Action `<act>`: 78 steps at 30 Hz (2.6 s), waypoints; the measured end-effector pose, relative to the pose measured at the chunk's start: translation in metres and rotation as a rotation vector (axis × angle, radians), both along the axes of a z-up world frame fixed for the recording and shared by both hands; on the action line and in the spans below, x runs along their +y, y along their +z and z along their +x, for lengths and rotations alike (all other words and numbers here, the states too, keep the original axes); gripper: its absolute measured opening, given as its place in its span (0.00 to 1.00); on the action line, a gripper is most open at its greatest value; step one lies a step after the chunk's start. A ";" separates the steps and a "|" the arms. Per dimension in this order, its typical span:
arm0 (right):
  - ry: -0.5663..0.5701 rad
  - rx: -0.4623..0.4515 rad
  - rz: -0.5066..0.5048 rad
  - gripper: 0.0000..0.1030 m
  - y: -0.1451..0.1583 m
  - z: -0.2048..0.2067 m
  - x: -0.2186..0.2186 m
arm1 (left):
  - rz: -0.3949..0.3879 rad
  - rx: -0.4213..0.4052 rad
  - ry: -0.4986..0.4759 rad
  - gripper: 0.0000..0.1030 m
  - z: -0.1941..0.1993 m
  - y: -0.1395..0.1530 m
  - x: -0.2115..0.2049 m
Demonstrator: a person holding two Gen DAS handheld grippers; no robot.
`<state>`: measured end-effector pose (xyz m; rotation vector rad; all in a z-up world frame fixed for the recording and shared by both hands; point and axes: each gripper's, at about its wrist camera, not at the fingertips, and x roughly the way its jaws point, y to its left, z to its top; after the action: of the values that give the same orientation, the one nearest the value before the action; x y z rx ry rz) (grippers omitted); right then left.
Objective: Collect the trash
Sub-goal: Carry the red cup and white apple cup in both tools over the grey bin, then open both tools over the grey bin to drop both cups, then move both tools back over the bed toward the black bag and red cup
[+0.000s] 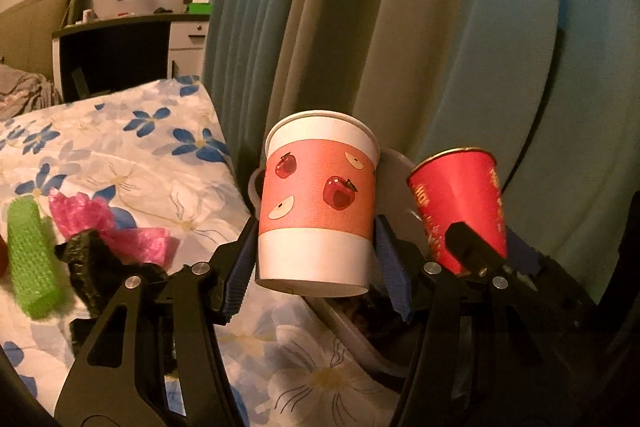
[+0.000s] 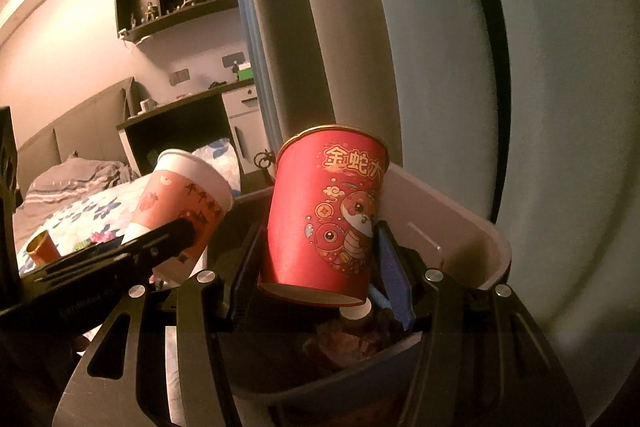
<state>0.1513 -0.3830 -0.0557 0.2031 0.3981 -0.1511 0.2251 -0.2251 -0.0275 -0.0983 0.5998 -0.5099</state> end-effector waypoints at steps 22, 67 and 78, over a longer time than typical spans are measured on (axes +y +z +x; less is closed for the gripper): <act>-0.019 0.056 0.004 0.56 -0.013 0.011 -0.013 | -0.043 0.083 -0.094 0.55 0.017 -0.017 -0.023; 0.098 -0.061 -0.090 0.90 0.019 -0.067 0.080 | 0.064 0.039 0.387 0.91 -0.077 0.007 0.155; 0.177 -0.023 -0.108 0.90 0.014 -0.062 0.134 | 0.037 0.006 0.568 0.91 -0.103 0.014 0.234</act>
<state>0.0896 -0.2487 -0.0412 0.0624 0.3816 0.0040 0.1225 0.0085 -0.0139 -0.2268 0.5573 0.0515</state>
